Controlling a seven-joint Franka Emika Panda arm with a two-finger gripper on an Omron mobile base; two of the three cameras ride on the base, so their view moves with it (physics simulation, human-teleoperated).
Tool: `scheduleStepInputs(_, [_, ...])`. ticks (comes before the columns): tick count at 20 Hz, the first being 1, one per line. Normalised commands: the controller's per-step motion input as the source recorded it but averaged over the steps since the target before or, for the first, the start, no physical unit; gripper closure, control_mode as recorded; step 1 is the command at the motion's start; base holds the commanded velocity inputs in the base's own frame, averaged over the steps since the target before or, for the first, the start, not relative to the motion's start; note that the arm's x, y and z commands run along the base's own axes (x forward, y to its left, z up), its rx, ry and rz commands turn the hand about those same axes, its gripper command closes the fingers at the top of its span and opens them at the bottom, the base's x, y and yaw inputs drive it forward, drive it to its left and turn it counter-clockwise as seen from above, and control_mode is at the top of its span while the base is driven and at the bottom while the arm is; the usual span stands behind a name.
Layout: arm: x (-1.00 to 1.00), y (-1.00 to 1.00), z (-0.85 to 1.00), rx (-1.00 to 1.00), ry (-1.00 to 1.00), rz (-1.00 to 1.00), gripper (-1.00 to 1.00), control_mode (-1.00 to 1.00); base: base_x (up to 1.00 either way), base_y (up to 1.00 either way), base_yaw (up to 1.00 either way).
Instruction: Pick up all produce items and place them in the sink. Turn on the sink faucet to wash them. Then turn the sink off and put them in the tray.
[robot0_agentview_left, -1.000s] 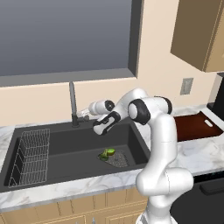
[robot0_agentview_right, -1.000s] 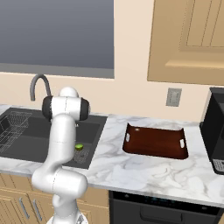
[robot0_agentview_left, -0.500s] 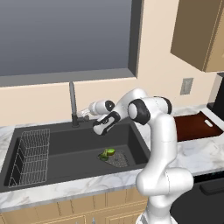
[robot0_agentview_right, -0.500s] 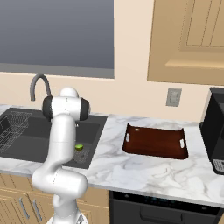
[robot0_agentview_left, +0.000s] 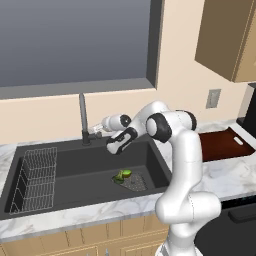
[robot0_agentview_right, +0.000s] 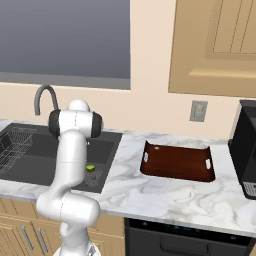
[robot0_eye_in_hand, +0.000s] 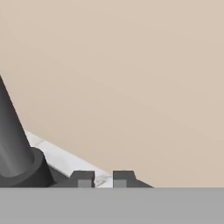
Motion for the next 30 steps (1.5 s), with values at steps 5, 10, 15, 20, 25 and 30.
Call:
scheduleStepInputs(5, [0.00,-0.10,-0.13,0.01,0.12,0.00,1.00,-1.00,0.00,0.00,0.00])
scheduleStepInputs(10, [0.00,-0.22,-0.17,0.03,0.17,0.00,1.00,-1.00,0.00,0.00,0.00])
scheduleStepInputs(15, [0.00,-0.26,-0.19,0.04,0.10,0.00,1.00,-1.00,0.00,0.00,0.00])
scheduleStepInputs(20, [0.00,-0.34,-0.15,0.04,0.03,0.00,1.00,-1.00,0.00,0.00,0.00])
scheduleStepInputs(25, [-0.01,-0.43,-0.21,0.03,0.00,0.00,1.00,-1.00,0.00,0.00,0.00])
scheduleStepInputs(30, [0.00,-0.45,-0.28,0.00,0.00,0.00,1.00,-1.00,0.00,0.00,0.00])
